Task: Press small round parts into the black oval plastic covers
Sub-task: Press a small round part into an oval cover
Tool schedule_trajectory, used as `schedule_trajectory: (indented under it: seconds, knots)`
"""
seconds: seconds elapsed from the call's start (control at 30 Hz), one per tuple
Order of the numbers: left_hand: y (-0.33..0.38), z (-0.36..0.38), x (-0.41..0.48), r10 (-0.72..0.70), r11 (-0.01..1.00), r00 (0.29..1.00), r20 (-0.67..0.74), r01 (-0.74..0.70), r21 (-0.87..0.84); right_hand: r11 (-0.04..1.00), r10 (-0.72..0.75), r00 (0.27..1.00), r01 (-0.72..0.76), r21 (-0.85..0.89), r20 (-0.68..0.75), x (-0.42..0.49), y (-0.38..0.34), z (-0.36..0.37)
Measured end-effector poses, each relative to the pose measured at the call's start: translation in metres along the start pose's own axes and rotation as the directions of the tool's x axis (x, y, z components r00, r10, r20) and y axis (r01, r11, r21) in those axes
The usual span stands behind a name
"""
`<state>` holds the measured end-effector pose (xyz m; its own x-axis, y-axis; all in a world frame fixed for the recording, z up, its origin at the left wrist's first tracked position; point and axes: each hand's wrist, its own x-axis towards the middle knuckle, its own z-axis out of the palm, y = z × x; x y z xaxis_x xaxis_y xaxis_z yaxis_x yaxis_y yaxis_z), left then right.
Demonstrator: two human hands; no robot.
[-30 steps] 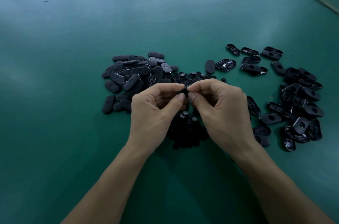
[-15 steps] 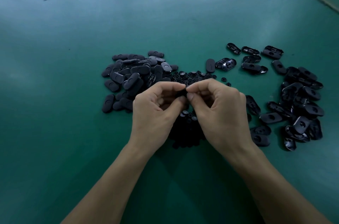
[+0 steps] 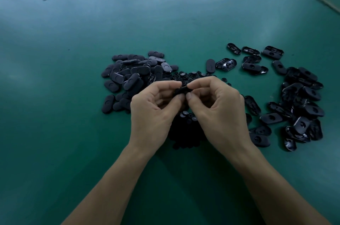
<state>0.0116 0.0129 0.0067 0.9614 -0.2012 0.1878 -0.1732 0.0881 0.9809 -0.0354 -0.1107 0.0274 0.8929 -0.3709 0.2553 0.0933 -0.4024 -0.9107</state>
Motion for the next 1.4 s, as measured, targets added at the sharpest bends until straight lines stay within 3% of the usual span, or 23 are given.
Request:
schedule_trajectory:
  seconds: [0.2, 0.47, 0.77, 1.2, 1.4]
  knots:
    - [-0.002, -0.002, 0.002, -0.042, 0.997, 0.997, -0.059, 0.039, -0.065, 0.999, -0.01, 1.0, 0.01, 0.044, 0.005, 0.003, 0.002, -0.003]
    - [0.0, -0.003, 0.001, -0.056, 0.991, 0.998, -0.038, 0.052, -0.12, 0.936, 0.102, 0.987, -0.136, 0.325, 0.12, 0.007, 0.004, -0.006]
    - [0.0, -0.005, 0.0, -0.042, 0.986, 0.998, -0.043, 0.035, -0.16, 0.882, 0.15, 0.976, -0.204, 0.426, 0.157, 0.006, 0.007, -0.006]
    - [-0.001, -0.005, 0.001, -0.027, 0.985, 0.999, -0.037, 0.02, -0.17, 0.838, 0.184, 0.97, -0.238, 0.49, 0.156, 0.006, 0.003, -0.009]
    - [-0.001, -0.005, 0.001, -0.016, 0.989, 0.999, -0.042, 0.01, -0.146, 0.89, 0.174, 0.98, -0.197, 0.412, 0.094, 0.008, 0.002, -0.011]
